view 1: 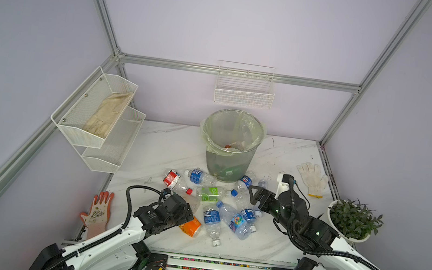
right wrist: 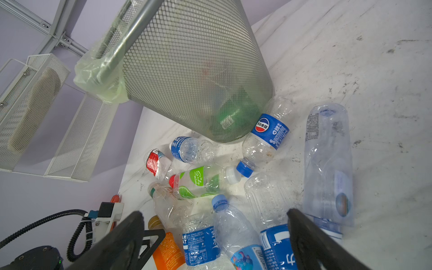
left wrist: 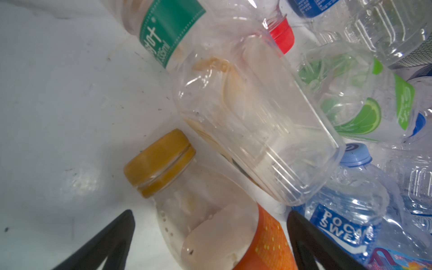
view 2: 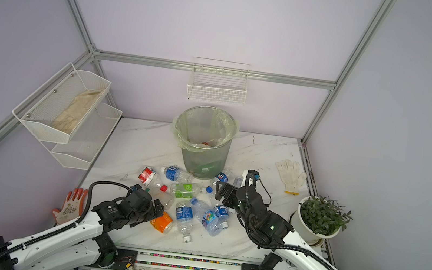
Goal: Throw the plastic bottles in the bin
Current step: 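Lower the left gripper toward the yellow-capped orange-labelled bottle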
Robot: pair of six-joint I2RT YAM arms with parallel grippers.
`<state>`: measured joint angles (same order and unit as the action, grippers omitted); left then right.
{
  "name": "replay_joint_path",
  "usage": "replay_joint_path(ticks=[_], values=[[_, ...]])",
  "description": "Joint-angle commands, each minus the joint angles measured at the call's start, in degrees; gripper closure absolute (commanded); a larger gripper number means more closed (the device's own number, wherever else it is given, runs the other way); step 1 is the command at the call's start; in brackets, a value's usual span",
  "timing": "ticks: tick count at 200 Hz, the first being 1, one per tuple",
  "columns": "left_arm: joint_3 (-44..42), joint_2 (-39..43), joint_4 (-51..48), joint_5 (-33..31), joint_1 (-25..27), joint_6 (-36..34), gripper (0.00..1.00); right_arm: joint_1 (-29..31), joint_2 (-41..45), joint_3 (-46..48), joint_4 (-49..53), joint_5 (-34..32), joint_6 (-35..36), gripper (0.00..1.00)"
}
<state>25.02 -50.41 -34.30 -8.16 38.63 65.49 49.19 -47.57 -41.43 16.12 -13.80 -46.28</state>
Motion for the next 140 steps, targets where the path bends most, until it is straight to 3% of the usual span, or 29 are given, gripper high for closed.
replay_joint_path(ticks=[1,50,94,140], values=[[-1.46,-2.11,4.57,1.18,-0.4,0.78,0.0,0.0,0.2,0.47,1.5,-0.35,-1.54,0.03],[-1.89,-7.05,6.42,2.61,-0.4,1.72,0.05,-0.06,0.37,0.56,1.99,-0.52,-1.98,0.03],[-2.33,-5.74,6.46,2.54,-0.4,2.01,0.27,-0.05,0.77,1.35,2.16,-0.96,-2.39,0.03],[-2.0,-2.92,4.68,1.75,-0.4,2.09,0.43,-0.1,1.69,1.97,2.6,-1.14,-2.85,0.03]])
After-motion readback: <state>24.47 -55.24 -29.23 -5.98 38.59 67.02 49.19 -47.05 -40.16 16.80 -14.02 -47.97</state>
